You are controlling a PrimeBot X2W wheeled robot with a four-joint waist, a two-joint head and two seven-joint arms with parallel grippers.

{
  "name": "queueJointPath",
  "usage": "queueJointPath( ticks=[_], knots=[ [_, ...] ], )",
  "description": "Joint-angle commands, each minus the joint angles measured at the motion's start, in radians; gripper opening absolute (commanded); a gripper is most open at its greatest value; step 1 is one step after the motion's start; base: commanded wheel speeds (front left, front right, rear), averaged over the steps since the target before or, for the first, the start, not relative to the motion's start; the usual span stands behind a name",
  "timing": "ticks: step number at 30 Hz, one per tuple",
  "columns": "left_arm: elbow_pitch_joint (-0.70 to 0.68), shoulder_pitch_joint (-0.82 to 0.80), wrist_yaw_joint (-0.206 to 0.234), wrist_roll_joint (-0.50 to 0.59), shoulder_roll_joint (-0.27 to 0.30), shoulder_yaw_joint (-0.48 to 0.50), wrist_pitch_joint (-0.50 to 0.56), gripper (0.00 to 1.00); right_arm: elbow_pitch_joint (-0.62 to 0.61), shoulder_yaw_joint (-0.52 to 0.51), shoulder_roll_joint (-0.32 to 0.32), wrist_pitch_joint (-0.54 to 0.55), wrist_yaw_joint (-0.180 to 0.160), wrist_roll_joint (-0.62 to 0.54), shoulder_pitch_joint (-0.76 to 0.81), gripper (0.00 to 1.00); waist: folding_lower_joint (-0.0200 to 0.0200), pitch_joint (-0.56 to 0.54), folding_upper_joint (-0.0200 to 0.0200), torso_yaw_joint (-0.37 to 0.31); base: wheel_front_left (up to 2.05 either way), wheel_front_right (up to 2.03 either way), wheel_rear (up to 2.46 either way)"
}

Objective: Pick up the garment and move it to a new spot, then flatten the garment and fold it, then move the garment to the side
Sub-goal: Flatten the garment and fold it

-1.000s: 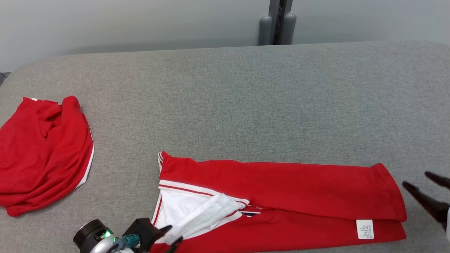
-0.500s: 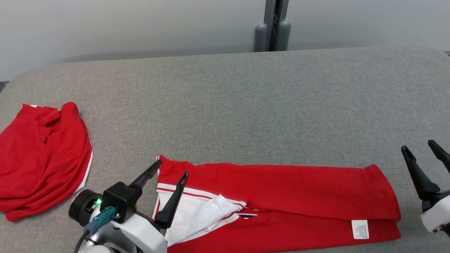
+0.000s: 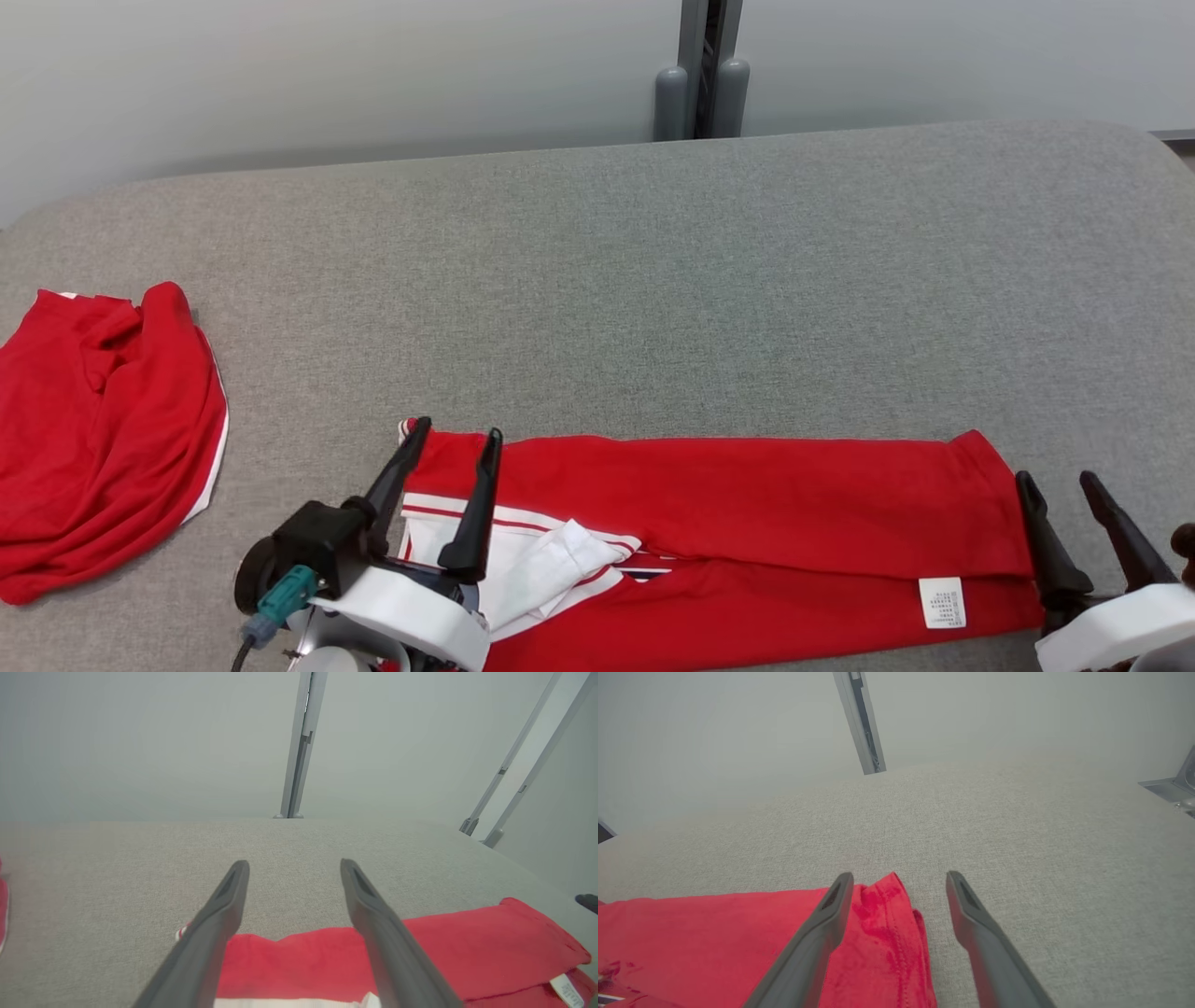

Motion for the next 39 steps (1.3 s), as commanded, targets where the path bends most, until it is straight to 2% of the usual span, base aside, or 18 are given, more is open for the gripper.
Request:
queueJointPath(
  ticks=[1, 10, 17, 26, 27, 29, 39],
  knots=[
    [0.011, -0.003, -0.007, 0.012, 0.004, 0.001, -0.006, 1.00, 0.013, -0.008, 0.003, -0.007, 0.000, 0.010, 0.003, 1.00, 0.0000, 0.002, 0.0000, 0.001, 0.00, 0.00, 0.00],
    [0.056, -0.025, -0.041, 0.042, -0.017, -0.006, -0.012, 1.00, 0.140, 0.023, 0.029, -0.015, 0.000, 0.090, -0.034, 1.00, 0.0000, 0.017, 0.0000, 0.020, 0.00, 0.00, 0.00],
    [0.067, -0.031, -0.048, 0.059, -0.014, -0.001, -0.012, 1.00, 0.233, 0.065, 0.013, -0.022, 0.000, 0.134, -0.074, 1.00, 0.0000, 0.032, 0.0000, 0.035, 0.00, 0.00, 0.00],
    [0.065, -0.033, -0.050, 0.071, -0.007, -0.005, -0.013, 1.00, 0.335, 0.185, 0.027, -0.011, 0.000, 0.186, -0.121, 1.00, 0.0000, 0.036, 0.0000, 0.043, 0.00, 0.00, 0.00],
    [0.066, -0.034, -0.049, 0.073, -0.005, -0.007, -0.011, 1.00, 0.340, 0.202, 0.029, -0.010, 0.000, 0.192, -0.124, 0.57, 0.0000, 0.036, 0.0000, 0.043, 0.00, 0.00, 0.00],
    [0.068, -0.034, -0.048, 0.074, -0.004, -0.010, -0.009, 1.00, 0.351, 0.222, 0.026, -0.012, 0.000, 0.205, -0.131, 0.00, 0.0000, 0.033, 0.0000, 0.043, 0.00, 0.00, 0.00],
    [0.066, -0.032, -0.046, 0.072, 0.003, -0.023, 0.002, 1.00, 0.406, 0.211, -0.048, -0.030, -0.003, 0.198, -0.185, 0.00, 0.0000, 0.024, 0.0000, 0.043, 0.00, 0.00, 0.00]
  ],
)
